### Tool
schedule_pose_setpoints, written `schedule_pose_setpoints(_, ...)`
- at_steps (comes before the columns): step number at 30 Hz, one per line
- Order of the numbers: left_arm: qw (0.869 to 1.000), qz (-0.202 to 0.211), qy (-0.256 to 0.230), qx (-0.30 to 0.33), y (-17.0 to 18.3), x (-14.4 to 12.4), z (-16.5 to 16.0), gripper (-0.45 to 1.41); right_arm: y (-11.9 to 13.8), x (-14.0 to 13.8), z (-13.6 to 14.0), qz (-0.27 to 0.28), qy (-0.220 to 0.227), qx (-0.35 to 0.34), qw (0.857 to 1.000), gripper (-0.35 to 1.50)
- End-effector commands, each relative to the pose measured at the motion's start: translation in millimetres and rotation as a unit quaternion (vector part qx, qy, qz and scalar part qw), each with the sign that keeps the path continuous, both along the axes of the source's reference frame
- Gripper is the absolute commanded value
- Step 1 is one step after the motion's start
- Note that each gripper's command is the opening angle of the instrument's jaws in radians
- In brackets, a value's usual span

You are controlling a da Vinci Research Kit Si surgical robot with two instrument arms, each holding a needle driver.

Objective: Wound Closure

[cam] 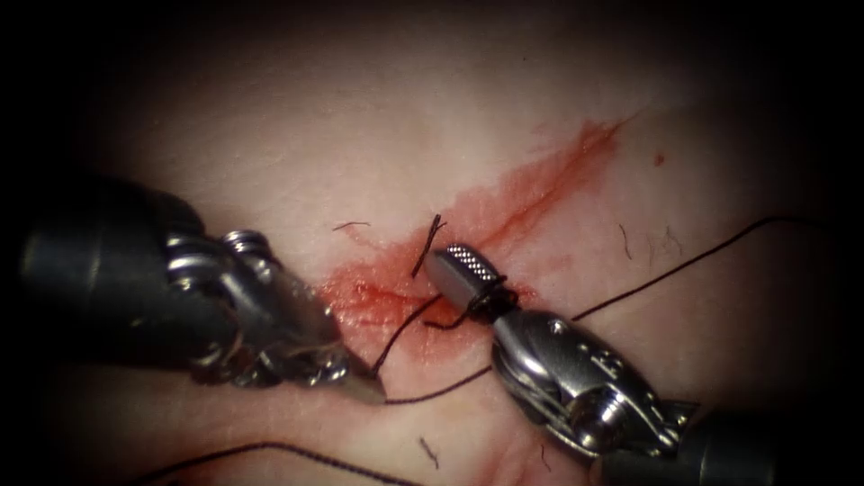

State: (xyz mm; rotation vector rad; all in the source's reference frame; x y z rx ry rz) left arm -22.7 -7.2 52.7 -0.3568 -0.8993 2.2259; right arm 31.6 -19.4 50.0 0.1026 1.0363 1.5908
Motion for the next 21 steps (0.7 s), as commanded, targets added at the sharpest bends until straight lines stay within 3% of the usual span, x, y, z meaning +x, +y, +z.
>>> schedule_pose_setpoints(1, 1.0, -0.002, 0.0, -0.002, -0.1, -0.6, 0.5, -0.45, 0.2, 0.9, 0.2, 0.0, 0.001, -0.001, 1.0, 0.54)
schedule_pose_setpoints(4, 1.0, -0.001, 0.0, 0.004, -0.5, -0.7, 0.7, -0.45, 0.2, 1.0, 0.3, 0.001, 0.001, -0.001, 1.0, 0.57)
schedule_pose_setpoints(6, 1.0, -0.001, 0.0, 0.006, -0.5, -0.7, 0.7, -0.45, 0.2, 1.0, 0.3, 0.001, 0.0, -0.001, 1.0, 0.49)
schedule_pose_setpoints(8, 1.0, -0.001, 0.0, 0.006, -0.5, -0.7, 0.7, -0.45, 0.4, 1.2, 0.5, 0.002, 0.0, -0.001, 1.0, 0.56)
schedule_pose_setpoints(9, 1.0, -0.001, 0.0, 0.006, -0.5, -0.7, 0.7, -0.45, 0.5, 1.2, 0.5, 0.003, 0.0, -0.001, 1.0, 0.46)
schedule_pose_setpoints(14, 1.0, -0.001, 0.0, 0.006, -0.5, -0.7, 0.7, -0.45, 0.8, 1.5, 0.8, 0.005, -0.002, -0.001, 1.0, 0.46)
schedule_pose_setpoints(21, 1.0, -0.001, 0.0, 0.006, -0.5, -0.7, 0.7, -0.45, 1.4, 2.2, 1.4, 0.009, -0.004, -0.001, 1.0, 0.31)
